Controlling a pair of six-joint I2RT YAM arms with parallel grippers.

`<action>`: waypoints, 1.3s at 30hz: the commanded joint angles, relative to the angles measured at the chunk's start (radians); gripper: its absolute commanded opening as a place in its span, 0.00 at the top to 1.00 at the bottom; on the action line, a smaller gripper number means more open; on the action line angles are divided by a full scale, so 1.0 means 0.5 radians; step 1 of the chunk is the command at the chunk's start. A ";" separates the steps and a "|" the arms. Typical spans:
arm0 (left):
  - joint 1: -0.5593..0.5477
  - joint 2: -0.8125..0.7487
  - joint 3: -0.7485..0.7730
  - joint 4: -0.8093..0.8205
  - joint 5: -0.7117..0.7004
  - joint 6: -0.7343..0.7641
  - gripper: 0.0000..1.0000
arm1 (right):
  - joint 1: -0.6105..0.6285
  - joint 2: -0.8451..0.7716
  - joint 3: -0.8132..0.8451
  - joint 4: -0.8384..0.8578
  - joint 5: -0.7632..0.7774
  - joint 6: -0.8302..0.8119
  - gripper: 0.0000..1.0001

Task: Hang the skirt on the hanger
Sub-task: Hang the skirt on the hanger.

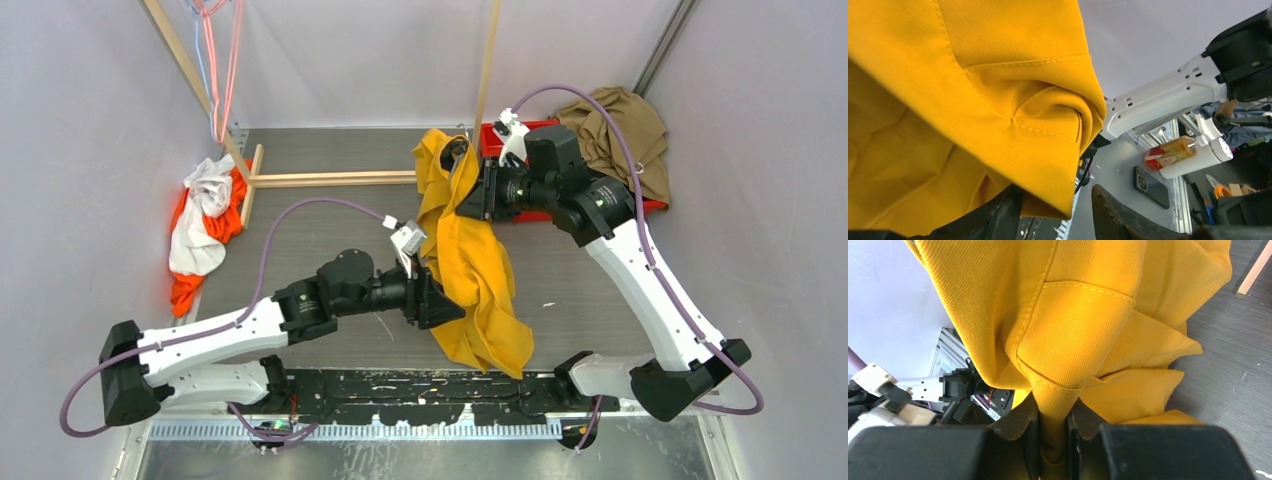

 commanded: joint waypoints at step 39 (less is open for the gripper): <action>0.560 -0.247 0.408 -0.644 -0.305 0.010 1.00 | -0.008 -0.324 -0.042 0.019 -0.033 -0.144 0.99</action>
